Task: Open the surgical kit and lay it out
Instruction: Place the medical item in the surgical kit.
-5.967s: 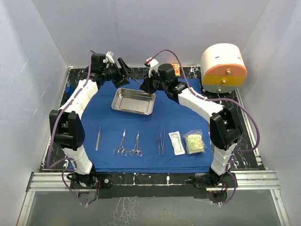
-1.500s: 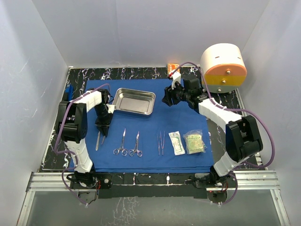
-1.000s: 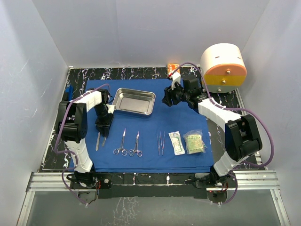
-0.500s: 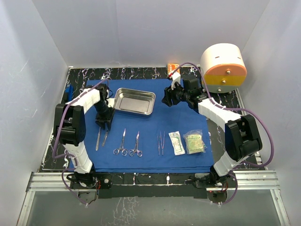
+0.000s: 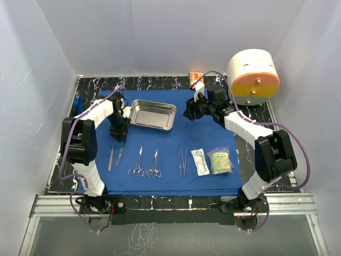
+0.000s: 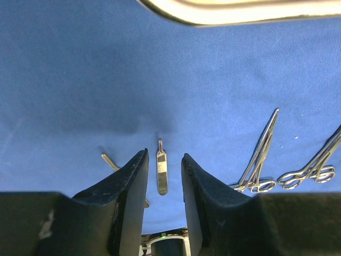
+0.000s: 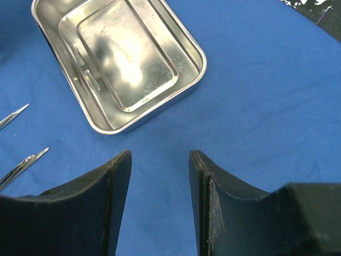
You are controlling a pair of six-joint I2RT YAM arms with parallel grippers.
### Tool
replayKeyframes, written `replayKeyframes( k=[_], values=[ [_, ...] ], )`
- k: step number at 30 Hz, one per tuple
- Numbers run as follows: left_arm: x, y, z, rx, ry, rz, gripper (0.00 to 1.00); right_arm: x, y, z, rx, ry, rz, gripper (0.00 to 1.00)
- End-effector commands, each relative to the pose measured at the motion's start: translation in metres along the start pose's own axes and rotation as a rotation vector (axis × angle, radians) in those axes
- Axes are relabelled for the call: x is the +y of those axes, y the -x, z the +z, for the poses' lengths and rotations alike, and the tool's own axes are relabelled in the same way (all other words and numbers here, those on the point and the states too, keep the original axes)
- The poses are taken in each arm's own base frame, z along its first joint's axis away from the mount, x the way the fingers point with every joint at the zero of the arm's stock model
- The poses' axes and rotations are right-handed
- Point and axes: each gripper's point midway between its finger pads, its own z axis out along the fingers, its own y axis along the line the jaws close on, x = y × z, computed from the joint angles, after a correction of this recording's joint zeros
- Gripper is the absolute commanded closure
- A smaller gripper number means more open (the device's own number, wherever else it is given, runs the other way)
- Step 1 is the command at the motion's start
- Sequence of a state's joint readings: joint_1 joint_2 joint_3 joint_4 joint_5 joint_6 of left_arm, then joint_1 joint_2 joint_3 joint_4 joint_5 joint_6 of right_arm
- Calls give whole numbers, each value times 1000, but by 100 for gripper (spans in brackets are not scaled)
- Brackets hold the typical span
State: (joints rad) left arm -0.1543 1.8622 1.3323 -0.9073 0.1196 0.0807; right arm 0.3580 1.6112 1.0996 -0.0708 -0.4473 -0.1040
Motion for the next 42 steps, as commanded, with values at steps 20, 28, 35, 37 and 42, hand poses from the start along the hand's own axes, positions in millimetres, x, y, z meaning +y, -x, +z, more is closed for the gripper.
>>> replayKeyframes(
  k=[20,28,35,37,42],
  values=[
    [4,-2,14,25,5,21,79,0,28,-3,-73,12,-44,55],
    [4,-13,20,46,6,26,81,-1,27,-1,-69,15,-42,55],
    [5,-12,20,33,11,27,83,0,25,-1,-66,20,-41,55],
    [5,-11,20,30,11,28,83,0,25,-1,-65,22,-40,55],
    [6,-7,21,20,13,29,82,1,24,-1,-63,20,-40,55]
  ],
)
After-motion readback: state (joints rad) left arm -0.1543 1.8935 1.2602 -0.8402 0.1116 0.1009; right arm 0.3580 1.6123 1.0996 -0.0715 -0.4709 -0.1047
